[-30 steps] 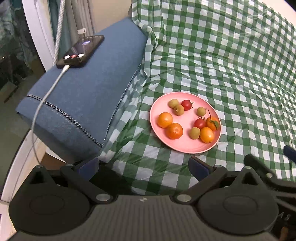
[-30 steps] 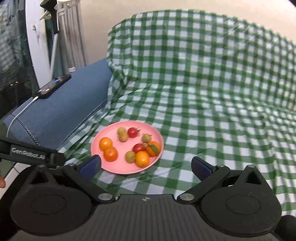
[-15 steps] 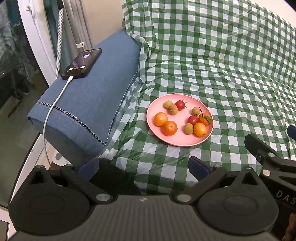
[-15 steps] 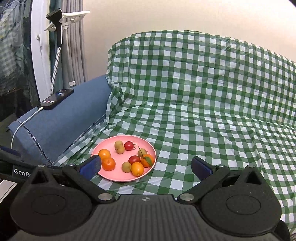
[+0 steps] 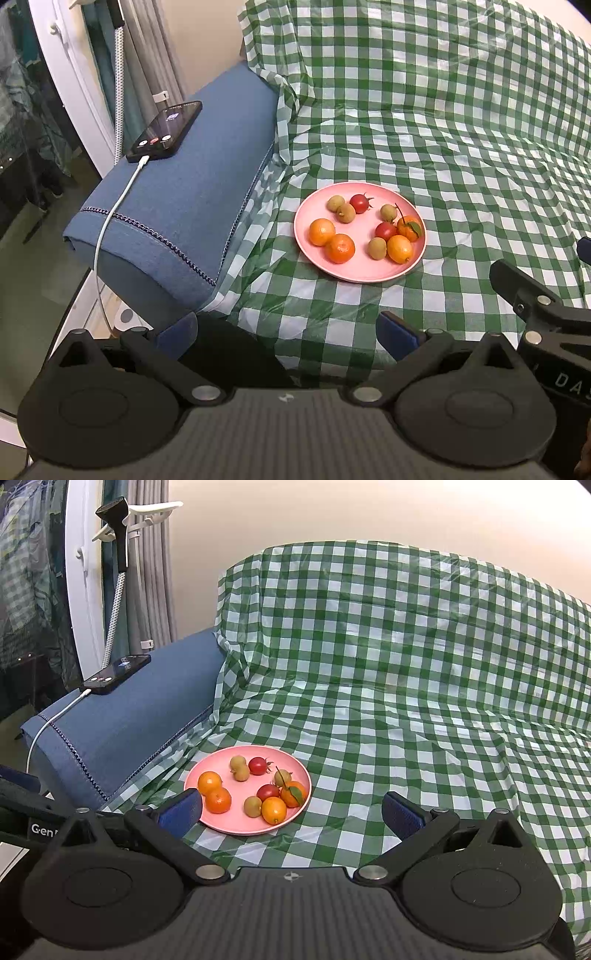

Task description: Organize fruits

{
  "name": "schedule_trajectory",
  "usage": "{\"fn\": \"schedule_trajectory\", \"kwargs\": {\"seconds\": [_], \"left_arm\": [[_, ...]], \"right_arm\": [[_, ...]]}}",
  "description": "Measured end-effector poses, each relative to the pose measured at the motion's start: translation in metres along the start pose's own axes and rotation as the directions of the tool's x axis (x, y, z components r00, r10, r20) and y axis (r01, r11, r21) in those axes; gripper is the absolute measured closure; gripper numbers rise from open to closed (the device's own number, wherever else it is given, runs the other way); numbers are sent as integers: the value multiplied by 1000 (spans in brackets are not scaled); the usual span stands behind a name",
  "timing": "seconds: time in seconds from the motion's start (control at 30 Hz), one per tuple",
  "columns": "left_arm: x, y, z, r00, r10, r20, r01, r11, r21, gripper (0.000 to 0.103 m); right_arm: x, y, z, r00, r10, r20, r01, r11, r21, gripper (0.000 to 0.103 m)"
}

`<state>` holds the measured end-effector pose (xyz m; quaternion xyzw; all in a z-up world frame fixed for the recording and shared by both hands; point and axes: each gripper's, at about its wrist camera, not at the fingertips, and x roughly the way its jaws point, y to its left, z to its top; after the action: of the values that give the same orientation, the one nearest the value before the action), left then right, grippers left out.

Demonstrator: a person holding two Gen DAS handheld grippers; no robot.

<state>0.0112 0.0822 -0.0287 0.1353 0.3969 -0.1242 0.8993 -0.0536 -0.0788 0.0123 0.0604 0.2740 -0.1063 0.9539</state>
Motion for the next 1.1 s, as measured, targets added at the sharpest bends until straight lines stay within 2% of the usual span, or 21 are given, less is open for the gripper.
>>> {"fn": "schedule_trajectory", "kwargs": {"seconds": [1.1], "left_arm": [[10, 0, -1, 1000, -5, -13, 4, 1000, -12, 0]], "right_arm": [[-5, -2, -12, 1000, 15, -27, -15, 1000, 4, 1]]}}
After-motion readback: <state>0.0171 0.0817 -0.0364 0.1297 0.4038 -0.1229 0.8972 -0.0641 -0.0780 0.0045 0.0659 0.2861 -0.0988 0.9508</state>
